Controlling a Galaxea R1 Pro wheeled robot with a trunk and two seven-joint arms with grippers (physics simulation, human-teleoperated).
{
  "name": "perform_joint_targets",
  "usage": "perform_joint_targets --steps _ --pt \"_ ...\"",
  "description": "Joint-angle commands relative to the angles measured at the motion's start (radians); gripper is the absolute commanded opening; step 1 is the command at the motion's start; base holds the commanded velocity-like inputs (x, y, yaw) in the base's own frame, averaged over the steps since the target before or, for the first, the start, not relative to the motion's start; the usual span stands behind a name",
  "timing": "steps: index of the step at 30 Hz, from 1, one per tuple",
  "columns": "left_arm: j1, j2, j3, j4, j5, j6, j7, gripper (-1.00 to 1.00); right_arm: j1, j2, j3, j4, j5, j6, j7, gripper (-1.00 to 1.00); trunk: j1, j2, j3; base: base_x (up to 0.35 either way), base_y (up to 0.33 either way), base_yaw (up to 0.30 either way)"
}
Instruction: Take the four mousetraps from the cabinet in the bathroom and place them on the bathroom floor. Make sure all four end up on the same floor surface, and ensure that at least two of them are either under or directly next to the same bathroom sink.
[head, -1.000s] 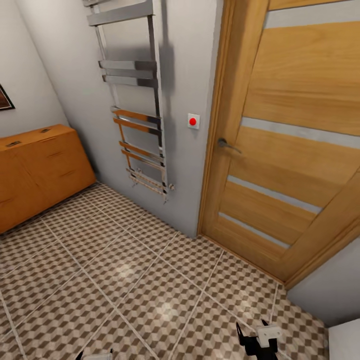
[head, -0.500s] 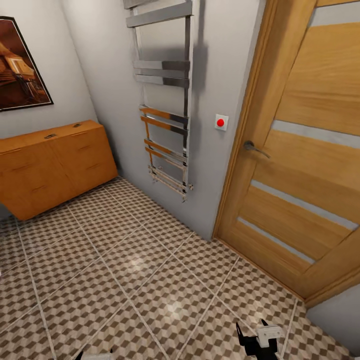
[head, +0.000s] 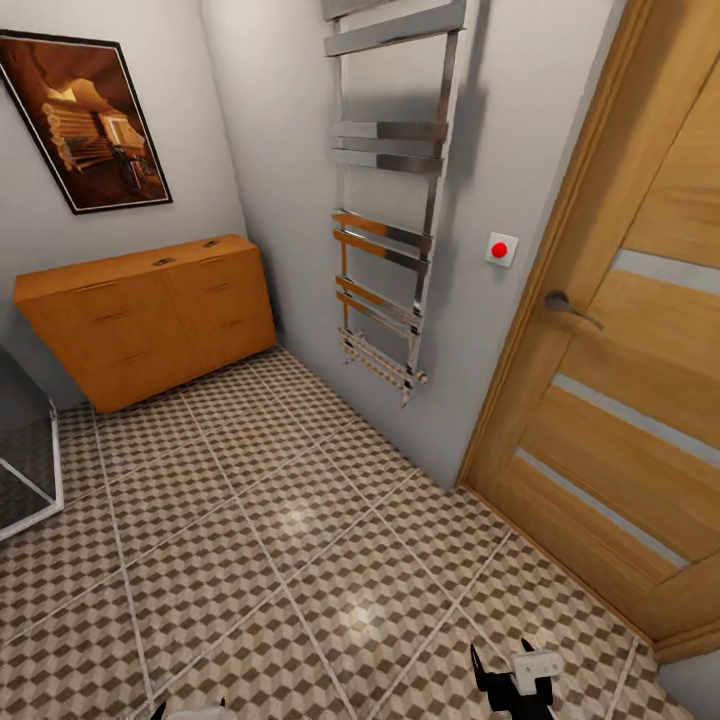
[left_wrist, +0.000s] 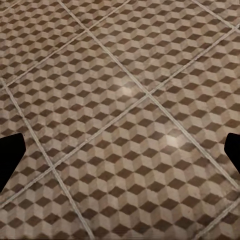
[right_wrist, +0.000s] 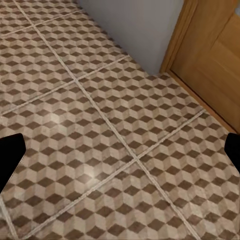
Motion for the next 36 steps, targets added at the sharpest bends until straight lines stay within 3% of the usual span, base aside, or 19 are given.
perform_joint_targets --steps 1,36 --pt "-0.002 -0.001 -0.008 0.003 0.002 -0.004 0.005 1.00 0.000 0.000 0.009 0.000 -0.006 -0.003 -0.003 1.00 0.001 -0.002 -0.002 0.000 0.000 0.279" --pt "-0.002 -0.001 -0.008 0.003 0.003 -0.004 0.005 1.00 0.000 0.000 0.009 0.000 -0.006 -0.003 -0.003 1.00 0.001 -0.002 -0.002 0.000 0.000 0.279"
